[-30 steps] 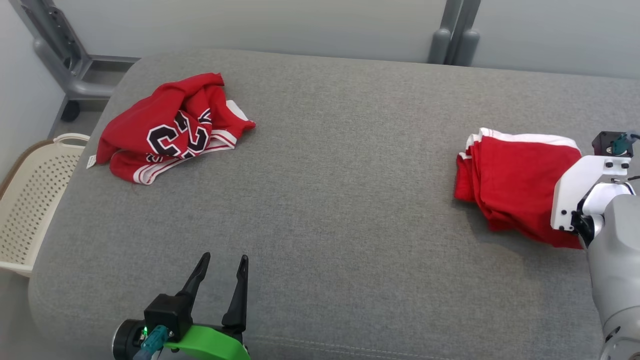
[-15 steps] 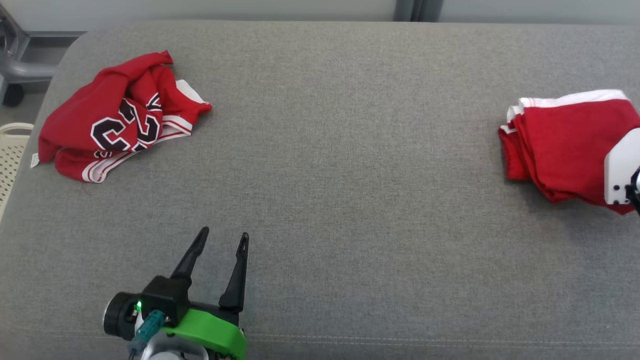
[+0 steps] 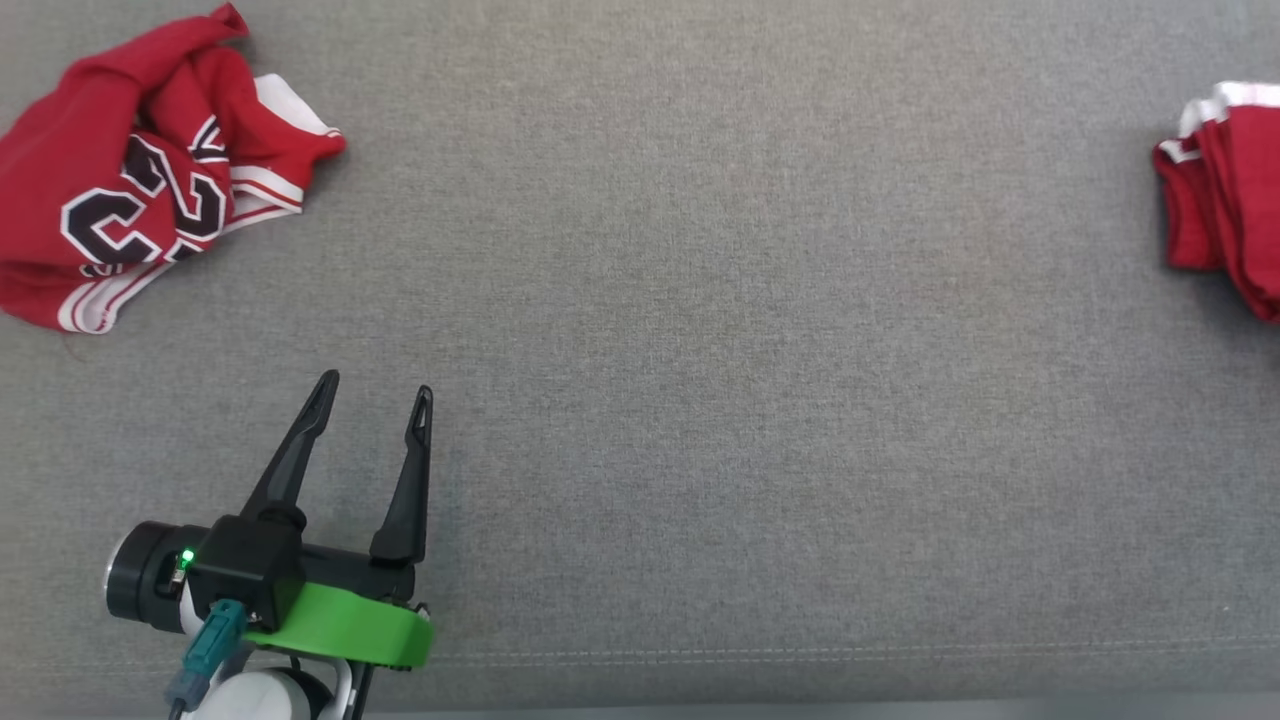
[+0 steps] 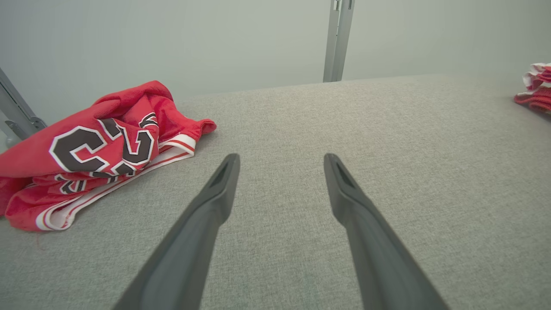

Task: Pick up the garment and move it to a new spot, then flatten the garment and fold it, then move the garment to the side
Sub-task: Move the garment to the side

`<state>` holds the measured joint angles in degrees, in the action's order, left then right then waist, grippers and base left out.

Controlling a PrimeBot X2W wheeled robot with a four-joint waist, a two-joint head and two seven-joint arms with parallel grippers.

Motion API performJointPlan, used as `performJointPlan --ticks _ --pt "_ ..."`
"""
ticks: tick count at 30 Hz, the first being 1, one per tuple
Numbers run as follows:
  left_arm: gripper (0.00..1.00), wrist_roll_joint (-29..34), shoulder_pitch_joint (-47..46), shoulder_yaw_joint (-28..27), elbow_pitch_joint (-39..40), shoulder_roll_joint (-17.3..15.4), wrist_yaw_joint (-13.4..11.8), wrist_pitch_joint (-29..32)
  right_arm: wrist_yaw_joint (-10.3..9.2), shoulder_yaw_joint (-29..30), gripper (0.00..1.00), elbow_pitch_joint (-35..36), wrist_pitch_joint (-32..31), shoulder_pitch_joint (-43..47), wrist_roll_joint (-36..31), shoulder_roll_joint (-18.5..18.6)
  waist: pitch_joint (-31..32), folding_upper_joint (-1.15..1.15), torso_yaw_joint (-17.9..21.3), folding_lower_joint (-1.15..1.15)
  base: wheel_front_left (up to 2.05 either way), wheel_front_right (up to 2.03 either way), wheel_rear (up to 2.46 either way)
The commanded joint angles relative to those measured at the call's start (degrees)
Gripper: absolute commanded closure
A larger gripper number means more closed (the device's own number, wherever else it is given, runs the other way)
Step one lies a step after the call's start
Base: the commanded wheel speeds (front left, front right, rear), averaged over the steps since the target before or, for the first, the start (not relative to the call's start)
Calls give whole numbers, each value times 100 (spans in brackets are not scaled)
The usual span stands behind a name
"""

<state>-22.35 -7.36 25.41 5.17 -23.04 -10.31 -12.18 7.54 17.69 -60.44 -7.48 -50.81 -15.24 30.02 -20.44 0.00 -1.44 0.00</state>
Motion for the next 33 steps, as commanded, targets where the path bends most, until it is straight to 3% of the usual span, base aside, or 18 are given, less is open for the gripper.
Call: performJointPlan --ticks 1,7,13,14,15,22,33 --pt "0 34 44 -34 55 -73 -42 32 -10 9 100 41 21 14 -15 52 -216 0 94 0 0 0 0" --pt "0 75 99 -93 370 -291 -104 212 -11 289 100 346 173 141 -242 318 -427 0 150 0 0 0 0" --pt "0 66 144 -79 525 -374 -131 332 -11 703 100 658 309 258 -635 302 -576 0 171 0 0 0 0" --pt "0 64 145 -74 543 -377 -135 338 -11 748 30 692 374 276 -676 253 -589 0 168 0 0 0 0" --pt "0 67 142 -69 550 -385 -140 345 -10 772 0 726 461 297 -746 216 -601 0 162 0 0 0 0" --pt "0 42 43 -11 501 -330 -105 350 -10 954 0 879 1001 171 -1133 39 -656 0 89 0 0 0 0" --pt "0 -115 -30 119 138 -71 -14 153 -10 756 0 323 1681 255 -1348 -313 -197 0 -121 0 0 0 0"
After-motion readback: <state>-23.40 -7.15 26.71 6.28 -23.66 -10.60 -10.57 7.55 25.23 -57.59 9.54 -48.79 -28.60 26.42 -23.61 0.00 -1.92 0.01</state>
